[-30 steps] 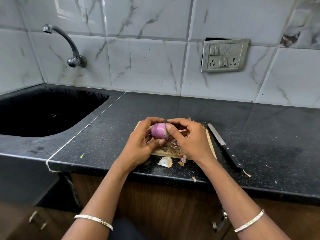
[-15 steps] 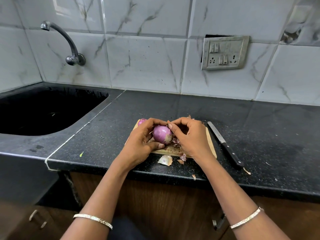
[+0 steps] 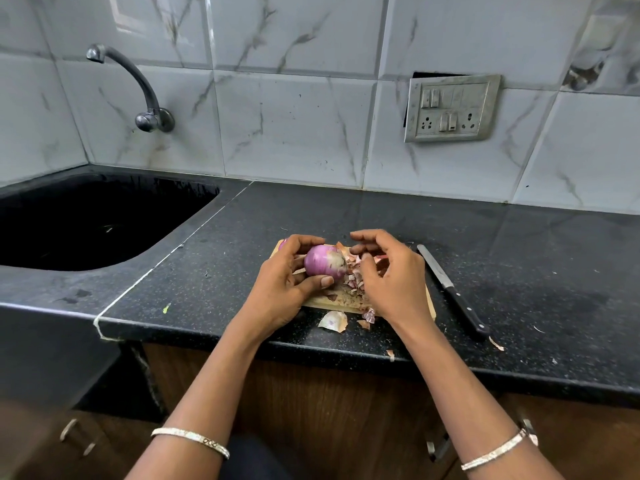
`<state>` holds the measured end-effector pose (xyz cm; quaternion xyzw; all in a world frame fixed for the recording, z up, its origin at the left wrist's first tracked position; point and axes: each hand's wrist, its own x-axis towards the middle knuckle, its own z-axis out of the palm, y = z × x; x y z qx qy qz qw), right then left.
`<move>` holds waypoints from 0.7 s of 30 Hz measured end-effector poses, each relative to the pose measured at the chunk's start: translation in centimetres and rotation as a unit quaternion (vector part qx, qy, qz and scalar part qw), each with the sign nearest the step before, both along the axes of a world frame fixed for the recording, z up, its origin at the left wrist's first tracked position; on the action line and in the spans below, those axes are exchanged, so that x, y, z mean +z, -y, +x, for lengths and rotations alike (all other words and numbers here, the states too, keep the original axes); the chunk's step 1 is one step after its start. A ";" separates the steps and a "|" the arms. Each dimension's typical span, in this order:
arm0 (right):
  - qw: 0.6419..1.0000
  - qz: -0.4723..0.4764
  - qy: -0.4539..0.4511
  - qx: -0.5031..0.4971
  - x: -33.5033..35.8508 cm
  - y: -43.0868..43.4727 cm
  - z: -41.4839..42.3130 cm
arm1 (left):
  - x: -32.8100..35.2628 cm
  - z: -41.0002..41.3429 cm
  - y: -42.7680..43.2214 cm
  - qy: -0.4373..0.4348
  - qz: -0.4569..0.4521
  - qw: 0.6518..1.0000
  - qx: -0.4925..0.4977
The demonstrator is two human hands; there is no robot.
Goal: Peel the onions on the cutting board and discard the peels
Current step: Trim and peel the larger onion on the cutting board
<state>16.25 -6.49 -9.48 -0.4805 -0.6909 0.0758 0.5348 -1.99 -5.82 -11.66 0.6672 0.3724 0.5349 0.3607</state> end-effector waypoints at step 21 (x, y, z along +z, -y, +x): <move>0.997 0.010 -0.043 0.061 -0.5 -0.8 0.2 | 0.3 0.0 0.3 -0.019 -0.014 1.000 -0.014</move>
